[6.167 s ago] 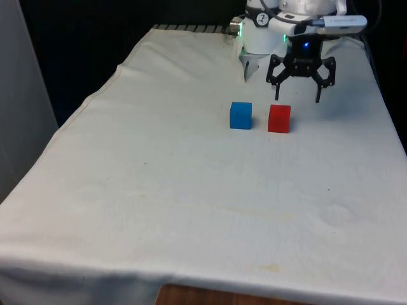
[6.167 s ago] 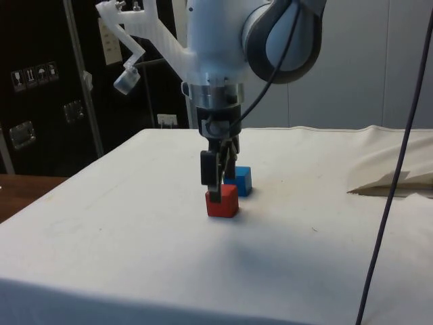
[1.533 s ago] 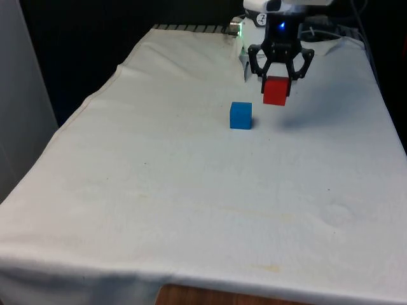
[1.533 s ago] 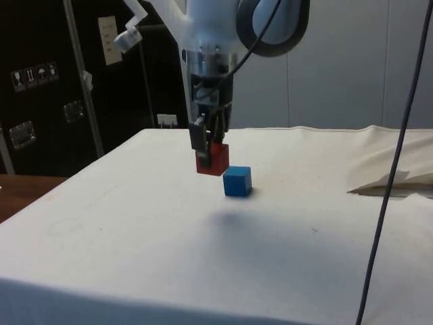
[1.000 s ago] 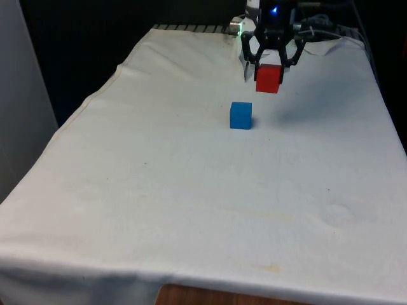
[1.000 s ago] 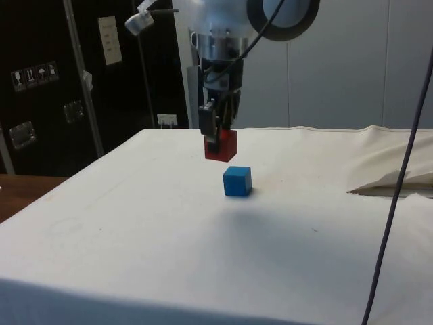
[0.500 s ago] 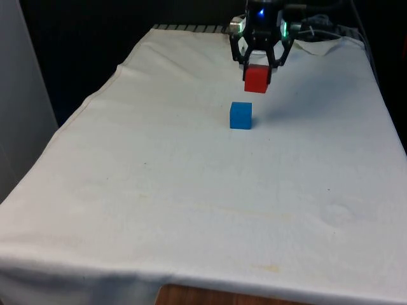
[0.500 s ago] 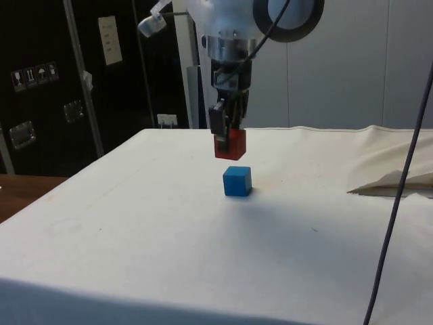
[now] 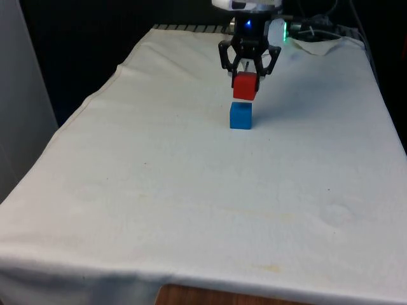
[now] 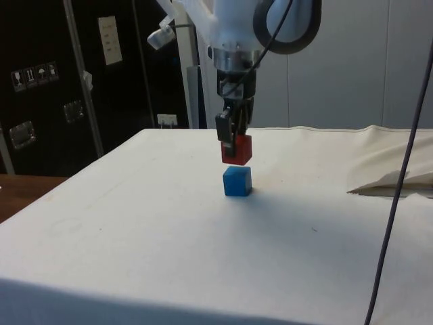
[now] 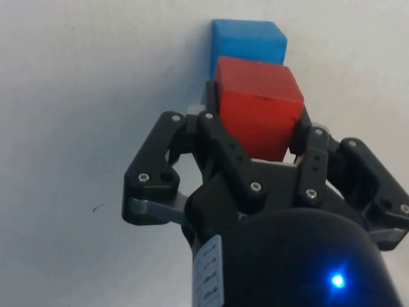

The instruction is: Stack the two cubes.

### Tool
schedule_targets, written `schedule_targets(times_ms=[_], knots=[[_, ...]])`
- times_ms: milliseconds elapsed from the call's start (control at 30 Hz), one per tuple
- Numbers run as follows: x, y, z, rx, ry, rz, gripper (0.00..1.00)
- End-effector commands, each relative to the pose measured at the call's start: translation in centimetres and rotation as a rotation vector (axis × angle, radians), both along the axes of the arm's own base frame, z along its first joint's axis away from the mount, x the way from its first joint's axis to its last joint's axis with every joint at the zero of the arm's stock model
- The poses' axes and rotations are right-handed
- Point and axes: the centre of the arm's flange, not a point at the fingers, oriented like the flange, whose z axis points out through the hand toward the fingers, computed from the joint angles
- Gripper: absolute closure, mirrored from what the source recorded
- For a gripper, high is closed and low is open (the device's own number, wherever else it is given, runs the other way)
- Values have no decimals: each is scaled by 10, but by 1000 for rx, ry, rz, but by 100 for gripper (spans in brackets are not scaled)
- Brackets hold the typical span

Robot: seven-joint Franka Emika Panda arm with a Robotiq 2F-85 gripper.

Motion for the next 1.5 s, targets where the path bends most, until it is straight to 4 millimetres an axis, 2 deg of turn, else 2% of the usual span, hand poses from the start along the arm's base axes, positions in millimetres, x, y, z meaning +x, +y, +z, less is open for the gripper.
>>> schedule_targets(times_ms=[0,633,1467], knots=[[-1,-1,-3,10,-4,1,100],[7,-16,-25,7,12,-15,100],[8,-17,-28,-8,23,-20,100]])
